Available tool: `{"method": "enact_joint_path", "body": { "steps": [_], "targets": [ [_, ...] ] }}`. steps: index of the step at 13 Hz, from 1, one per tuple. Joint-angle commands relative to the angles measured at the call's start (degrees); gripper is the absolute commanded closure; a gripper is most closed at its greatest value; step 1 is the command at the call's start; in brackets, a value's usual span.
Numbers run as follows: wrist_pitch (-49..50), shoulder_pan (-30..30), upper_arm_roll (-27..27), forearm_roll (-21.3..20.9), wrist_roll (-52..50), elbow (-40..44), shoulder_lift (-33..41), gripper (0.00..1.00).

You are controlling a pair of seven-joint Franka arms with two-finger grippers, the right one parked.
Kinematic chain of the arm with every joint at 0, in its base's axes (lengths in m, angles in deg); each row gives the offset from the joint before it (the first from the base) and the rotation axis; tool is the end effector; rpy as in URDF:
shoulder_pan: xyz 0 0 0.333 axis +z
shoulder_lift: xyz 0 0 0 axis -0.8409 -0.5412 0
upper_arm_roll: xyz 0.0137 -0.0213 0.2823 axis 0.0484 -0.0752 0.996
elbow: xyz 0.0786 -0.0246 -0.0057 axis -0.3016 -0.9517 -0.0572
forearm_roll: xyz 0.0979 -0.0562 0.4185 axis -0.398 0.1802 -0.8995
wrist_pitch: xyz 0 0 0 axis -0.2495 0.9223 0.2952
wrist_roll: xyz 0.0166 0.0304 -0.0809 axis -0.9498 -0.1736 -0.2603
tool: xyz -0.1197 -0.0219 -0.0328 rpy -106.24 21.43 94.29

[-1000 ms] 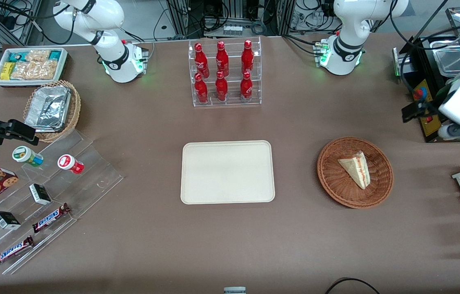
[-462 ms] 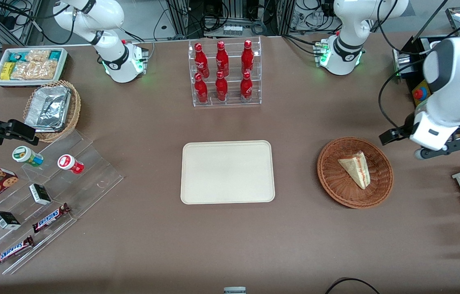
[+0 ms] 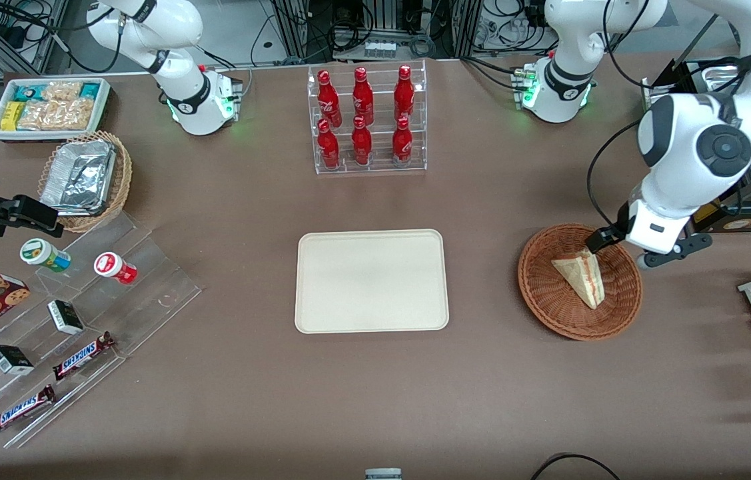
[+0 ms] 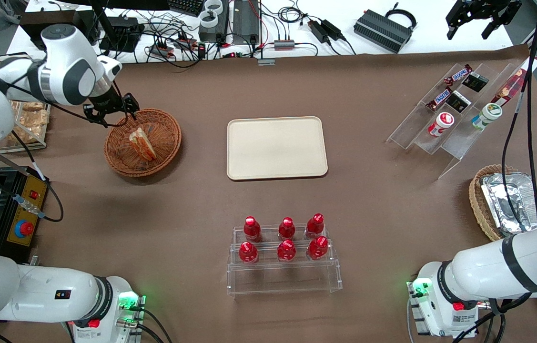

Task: Place sandwich from basket to tray
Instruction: 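Move the left gripper over the wicker basket and lower onto the sandwich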

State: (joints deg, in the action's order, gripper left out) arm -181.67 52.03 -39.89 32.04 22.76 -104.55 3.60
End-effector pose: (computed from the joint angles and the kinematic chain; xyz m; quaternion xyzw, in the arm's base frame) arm 0.5611 -0.0500 0.2912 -0.9845 -0.1743 -0.0001 0.0211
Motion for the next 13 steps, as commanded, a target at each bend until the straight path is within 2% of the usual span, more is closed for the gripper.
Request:
{"method": "enact_joint_path", "body": {
  "steps": [1,13],
  "targets": [
    [-5.16,-0.34,0.30,0.47,-2.23,-2.35,-1.01,0.00],
    [-17.21,0.02,0.21,0.47,-7.33,-3.41,-10.59,0.00]
  ]
}}
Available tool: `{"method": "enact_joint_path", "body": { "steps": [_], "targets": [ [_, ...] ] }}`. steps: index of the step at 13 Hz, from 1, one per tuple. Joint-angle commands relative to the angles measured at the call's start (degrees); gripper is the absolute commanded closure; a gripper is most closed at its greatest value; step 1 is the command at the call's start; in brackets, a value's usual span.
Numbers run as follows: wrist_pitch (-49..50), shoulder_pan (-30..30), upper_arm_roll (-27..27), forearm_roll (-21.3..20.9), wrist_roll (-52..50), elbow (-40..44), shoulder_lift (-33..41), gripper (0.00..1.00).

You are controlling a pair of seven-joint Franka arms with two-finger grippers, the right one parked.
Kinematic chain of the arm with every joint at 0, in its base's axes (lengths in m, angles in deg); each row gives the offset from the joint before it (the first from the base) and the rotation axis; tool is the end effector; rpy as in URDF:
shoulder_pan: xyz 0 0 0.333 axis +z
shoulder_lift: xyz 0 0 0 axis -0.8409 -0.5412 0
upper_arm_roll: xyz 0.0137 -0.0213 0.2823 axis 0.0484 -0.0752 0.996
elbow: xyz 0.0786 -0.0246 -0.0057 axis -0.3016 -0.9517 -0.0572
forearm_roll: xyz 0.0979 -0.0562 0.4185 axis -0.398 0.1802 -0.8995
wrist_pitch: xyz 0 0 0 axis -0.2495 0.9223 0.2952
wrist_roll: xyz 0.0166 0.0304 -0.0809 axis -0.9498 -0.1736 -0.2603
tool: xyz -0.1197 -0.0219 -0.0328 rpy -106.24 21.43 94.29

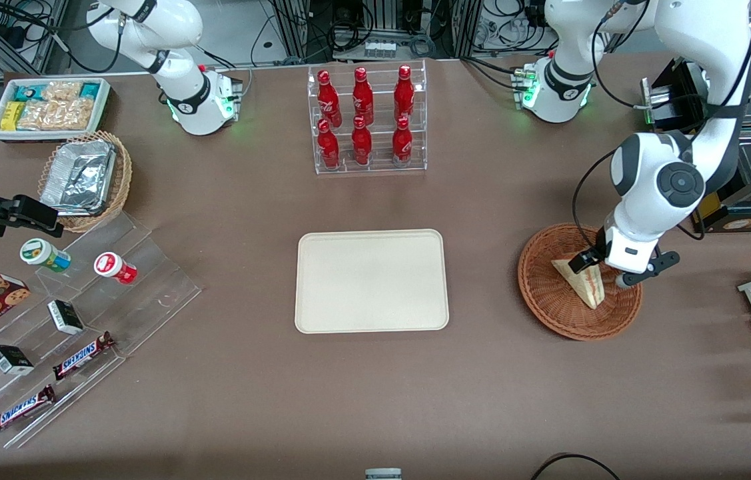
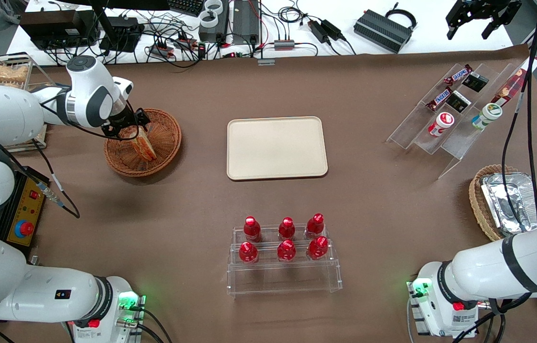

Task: Place sandwich from basket to tray
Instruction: 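Close the left gripper on the wrapped sandwich and lift it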

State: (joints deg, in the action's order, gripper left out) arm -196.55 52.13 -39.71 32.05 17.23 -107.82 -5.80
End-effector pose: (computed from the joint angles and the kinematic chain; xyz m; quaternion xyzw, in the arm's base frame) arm 0.5583 -0.0490 0.1960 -0.9753 -0.2198 -0.0179 0.0108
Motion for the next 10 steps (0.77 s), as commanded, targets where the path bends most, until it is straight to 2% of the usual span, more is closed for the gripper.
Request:
{"method": "enact_joint_path", "body": {
  "steps": [1,2,4,5,6,10],
  "targets": [
    [-3.12,-0.08,0.03,0.47,-2.67,-0.06,-2.24,0.02],
    [-4.17,-0.08,0.03,0.47,-3.38,-0.06,-2.69,0.11],
    [-4.27,-0.08,0.03,0.47,-4.96,-0.14,-3.22,0.51],
    [-4.27,-0.08,0.03,0.47,-5.05,-0.41,-3.31,0.79],
    [-4.27,-0.08,0.03,0.38,-5.05,-0.76,-3.31,1.00],
    [-3.75,-0.52,0.03,0.29,-4.18,0.38,-4.01,1.00]
  ]
}}
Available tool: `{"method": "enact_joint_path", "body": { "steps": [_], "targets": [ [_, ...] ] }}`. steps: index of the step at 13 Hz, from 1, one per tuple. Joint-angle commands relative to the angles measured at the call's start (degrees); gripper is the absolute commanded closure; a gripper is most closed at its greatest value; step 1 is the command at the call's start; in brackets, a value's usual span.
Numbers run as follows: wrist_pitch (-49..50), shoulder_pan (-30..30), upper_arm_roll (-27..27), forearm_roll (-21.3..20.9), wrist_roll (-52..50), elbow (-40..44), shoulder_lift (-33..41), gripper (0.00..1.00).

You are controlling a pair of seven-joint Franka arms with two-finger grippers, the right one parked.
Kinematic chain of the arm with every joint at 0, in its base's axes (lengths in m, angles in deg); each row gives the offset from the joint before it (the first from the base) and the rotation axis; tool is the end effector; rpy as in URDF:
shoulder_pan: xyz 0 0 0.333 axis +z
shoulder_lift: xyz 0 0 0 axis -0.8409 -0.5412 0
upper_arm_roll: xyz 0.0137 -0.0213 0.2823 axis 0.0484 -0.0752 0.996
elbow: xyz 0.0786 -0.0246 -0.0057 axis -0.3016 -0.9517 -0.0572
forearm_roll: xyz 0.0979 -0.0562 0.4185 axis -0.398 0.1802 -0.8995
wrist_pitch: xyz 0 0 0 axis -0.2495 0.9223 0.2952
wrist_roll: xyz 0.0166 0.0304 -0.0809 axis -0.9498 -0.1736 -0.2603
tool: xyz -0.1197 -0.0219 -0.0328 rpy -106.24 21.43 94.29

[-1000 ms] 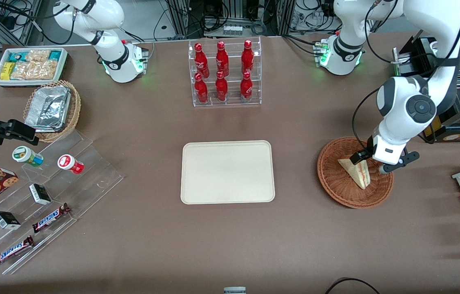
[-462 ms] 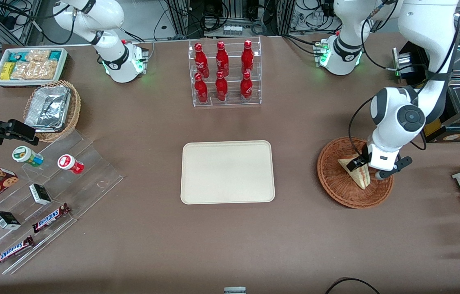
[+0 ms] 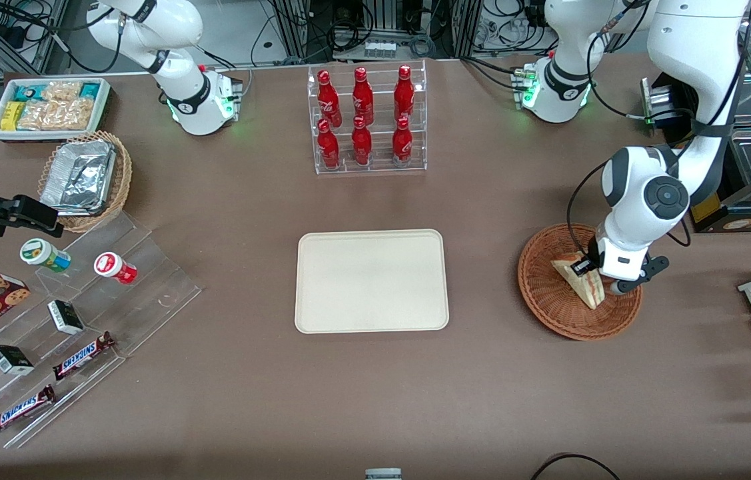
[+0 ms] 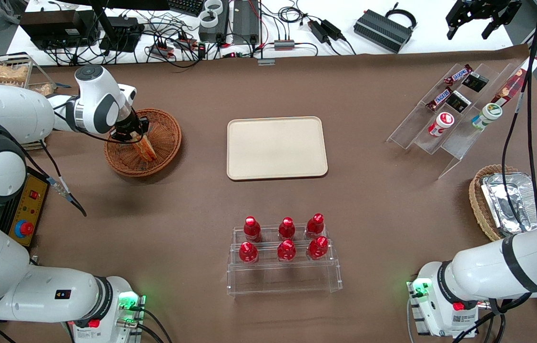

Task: Place sandwich from basket to tray
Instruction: 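Close the left gripper on the wrapped sandwich and lift it, then carry the held sandwich with the left gripper over the cream tray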

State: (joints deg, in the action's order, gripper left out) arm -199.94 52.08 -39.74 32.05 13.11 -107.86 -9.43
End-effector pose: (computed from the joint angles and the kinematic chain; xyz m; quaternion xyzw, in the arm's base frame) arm 0.5555 -0.0500 0.1657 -0.9673 -0.2531 -0.0156 0.0098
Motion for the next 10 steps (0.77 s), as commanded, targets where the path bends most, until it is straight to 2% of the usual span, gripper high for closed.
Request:
{"method": "enact_joint_path", "body": {
  "steps": [1,3,6,8,10],
  "targets": [
    [0.16,-0.48,0.06,0.03,0.03,0.94,-0.29,1.00],
    [4.70,-1.17,0.06,-0.32,1.07,3.74,0.15,1.00],
    [17.09,-2.76,-0.02,-0.32,5.11,12.25,0.59,1.00],
    [23.69,-5.65,-0.46,-0.32,6.79,17.79,0.50,1.00],
    [24.69,-9.51,-0.55,-0.23,8.45,19.66,0.33,1.00]
  ]
}}
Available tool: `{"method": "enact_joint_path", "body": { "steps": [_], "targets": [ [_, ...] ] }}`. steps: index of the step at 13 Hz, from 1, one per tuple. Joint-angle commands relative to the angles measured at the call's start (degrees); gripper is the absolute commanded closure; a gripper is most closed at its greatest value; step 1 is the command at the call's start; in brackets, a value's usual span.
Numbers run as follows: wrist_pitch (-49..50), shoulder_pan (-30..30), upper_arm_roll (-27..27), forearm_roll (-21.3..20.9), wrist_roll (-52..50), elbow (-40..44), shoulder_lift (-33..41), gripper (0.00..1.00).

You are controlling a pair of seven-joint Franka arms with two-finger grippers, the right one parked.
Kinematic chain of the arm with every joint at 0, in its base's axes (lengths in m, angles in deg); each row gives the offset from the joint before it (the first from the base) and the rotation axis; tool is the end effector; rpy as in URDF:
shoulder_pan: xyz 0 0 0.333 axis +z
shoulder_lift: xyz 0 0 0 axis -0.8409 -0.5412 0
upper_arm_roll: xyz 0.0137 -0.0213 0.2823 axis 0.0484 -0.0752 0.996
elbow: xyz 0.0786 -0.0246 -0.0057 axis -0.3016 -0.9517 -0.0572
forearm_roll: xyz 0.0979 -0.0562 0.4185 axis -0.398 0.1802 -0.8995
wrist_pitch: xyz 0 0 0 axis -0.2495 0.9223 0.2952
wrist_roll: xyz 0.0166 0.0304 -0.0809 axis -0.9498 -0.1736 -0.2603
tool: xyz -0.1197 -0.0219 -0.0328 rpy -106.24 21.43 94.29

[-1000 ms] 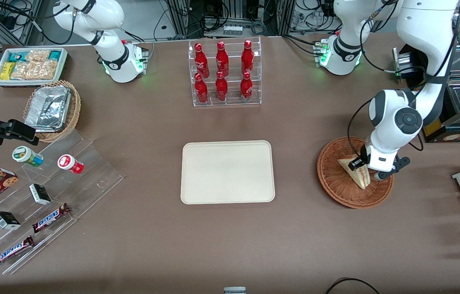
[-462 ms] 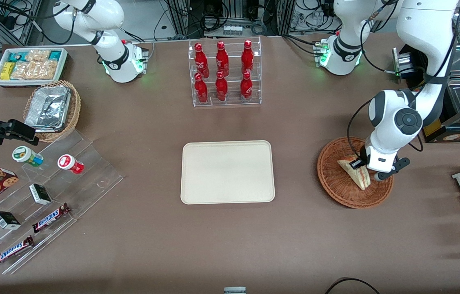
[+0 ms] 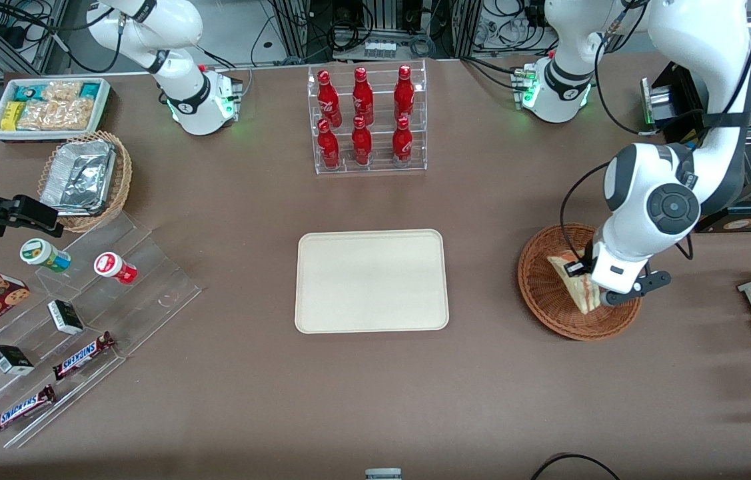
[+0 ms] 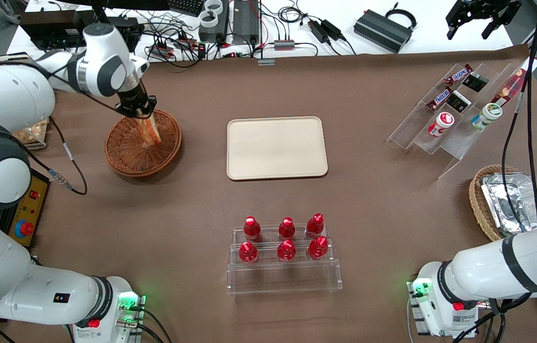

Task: Place sandwich from basket to tray
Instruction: 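Carry the held sandwich with the left gripper over the cream tray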

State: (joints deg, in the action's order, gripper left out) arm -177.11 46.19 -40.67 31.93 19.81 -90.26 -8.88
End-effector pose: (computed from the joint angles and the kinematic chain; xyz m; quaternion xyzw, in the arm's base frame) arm 0.6089 -0.1257 0.2734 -0.9890 -0.1434 0.0206 0.0293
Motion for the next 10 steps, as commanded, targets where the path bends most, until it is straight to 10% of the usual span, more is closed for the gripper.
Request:
{"method": "enact_joint_path", "body": {
  "steps": [1,10],
  "targets": [
    [1.42,-6.51,0.38,-0.03,2.82,2.59,-0.66,1.00],
    [1.51,-23.40,0.29,2.52,-6.13,19.88,-17.07,1.00]
  ]
}}
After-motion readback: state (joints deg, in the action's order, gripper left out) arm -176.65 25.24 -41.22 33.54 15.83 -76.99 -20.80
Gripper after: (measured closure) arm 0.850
